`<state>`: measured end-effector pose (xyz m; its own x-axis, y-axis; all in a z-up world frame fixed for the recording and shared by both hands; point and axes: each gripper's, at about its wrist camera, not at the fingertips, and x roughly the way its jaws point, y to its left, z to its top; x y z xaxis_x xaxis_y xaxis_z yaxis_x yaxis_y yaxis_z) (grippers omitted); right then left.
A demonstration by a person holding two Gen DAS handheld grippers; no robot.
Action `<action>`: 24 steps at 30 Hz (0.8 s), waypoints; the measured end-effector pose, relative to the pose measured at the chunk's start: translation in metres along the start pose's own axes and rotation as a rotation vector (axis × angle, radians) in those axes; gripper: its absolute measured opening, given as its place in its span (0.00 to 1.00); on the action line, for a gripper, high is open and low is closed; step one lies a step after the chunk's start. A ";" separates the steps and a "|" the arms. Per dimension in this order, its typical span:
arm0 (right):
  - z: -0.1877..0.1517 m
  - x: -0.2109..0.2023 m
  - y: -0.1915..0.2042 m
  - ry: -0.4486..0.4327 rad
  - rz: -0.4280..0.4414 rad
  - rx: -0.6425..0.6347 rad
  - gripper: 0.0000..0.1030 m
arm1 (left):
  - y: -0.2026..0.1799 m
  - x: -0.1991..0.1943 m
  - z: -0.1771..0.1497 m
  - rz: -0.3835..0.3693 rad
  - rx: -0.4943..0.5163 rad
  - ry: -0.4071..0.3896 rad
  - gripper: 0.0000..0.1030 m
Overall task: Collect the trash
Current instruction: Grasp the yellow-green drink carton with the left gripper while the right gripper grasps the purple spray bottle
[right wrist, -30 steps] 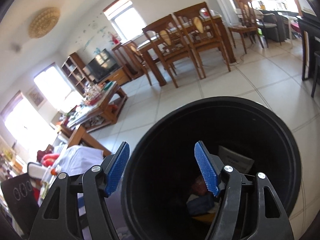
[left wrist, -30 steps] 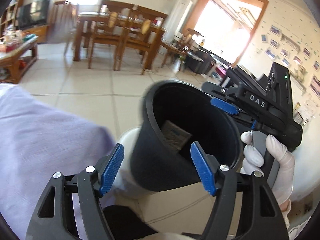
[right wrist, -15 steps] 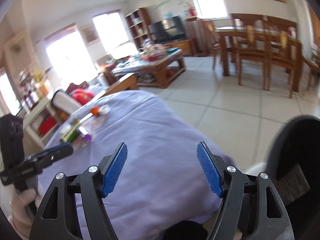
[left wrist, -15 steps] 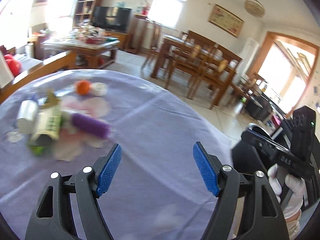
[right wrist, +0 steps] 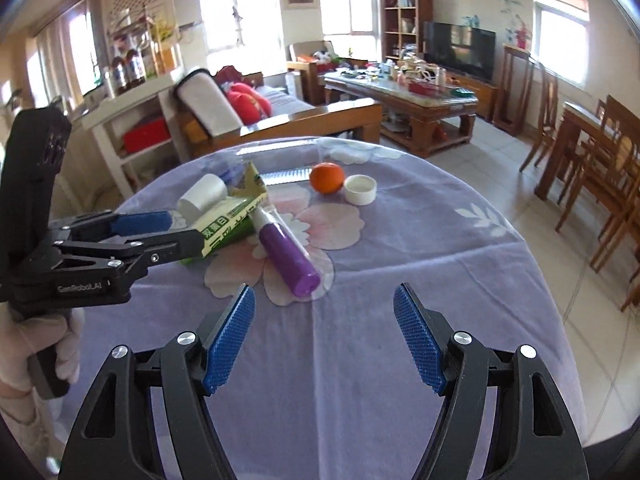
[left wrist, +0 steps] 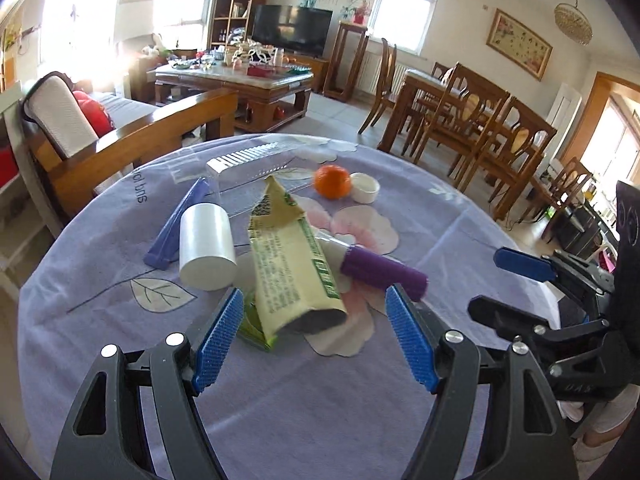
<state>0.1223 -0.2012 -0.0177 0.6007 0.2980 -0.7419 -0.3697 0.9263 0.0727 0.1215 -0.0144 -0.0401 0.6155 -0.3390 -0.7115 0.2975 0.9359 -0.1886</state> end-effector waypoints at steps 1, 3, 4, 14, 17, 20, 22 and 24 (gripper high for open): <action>0.006 0.009 0.004 0.016 -0.005 -0.023 0.70 | 0.003 0.005 0.002 0.002 -0.001 0.017 0.71; 0.014 0.026 0.012 0.045 -0.019 -0.067 0.68 | 0.009 0.009 -0.005 -0.005 -0.001 0.042 0.71; 0.019 0.036 0.017 0.056 -0.021 -0.083 0.67 | 0.010 0.012 -0.004 -0.006 0.001 0.049 0.71; 0.028 0.070 0.015 0.111 0.002 -0.125 0.53 | 0.021 0.026 0.000 -0.026 -0.032 0.075 0.71; 0.030 0.074 0.015 0.121 0.014 -0.130 0.49 | 0.025 0.030 0.003 -0.049 -0.063 0.084 0.71; 0.031 0.078 0.017 0.128 0.026 -0.132 0.48 | 0.026 0.033 0.003 -0.069 -0.081 0.093 0.70; 0.031 0.080 0.017 0.134 0.038 -0.134 0.44 | 0.028 0.034 0.003 -0.081 -0.094 0.089 0.62; 0.031 0.083 0.019 0.139 0.051 -0.139 0.38 | 0.032 0.034 0.004 -0.106 -0.123 0.085 0.52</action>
<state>0.1868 -0.1520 -0.0572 0.4784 0.3000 -0.8253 -0.4974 0.8671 0.0270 0.1544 0.0040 -0.0676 0.5198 -0.4323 -0.7368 0.2625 0.9016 -0.3438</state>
